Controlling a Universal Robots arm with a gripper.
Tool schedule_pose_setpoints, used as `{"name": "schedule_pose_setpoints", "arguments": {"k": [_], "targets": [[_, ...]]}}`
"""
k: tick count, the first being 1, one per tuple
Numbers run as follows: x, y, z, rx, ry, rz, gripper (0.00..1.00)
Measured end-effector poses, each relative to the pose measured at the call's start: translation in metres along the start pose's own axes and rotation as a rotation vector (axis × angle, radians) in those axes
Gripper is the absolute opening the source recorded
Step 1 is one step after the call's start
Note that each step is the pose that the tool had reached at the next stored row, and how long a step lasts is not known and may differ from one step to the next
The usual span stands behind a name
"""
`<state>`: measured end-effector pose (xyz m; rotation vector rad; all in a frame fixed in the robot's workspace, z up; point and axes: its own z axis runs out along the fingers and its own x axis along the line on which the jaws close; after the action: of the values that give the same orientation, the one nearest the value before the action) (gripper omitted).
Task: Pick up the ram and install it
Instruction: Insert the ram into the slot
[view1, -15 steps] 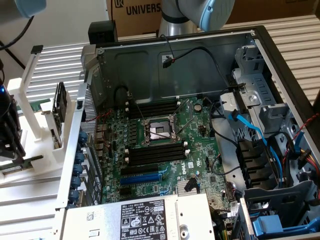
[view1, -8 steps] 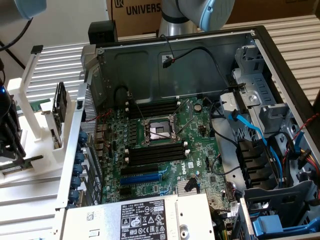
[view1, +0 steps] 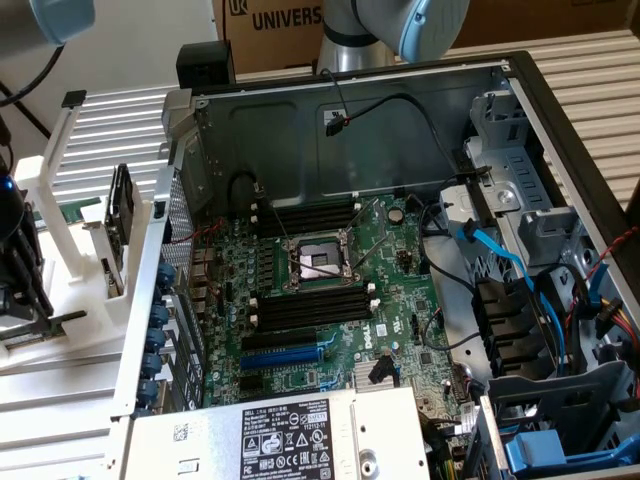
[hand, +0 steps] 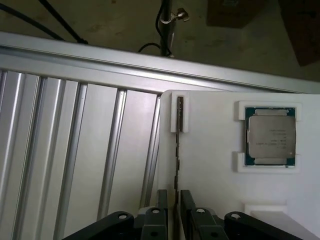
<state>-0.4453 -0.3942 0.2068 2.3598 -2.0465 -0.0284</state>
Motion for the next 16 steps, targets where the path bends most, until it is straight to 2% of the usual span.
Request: {"name": "schedule_pose_setpoints", "arguments": {"k": [16], "targets": [[-0.0005, -0.0004, 0.0038, -0.0013, -0.0001, -0.003, 0.25]]}}
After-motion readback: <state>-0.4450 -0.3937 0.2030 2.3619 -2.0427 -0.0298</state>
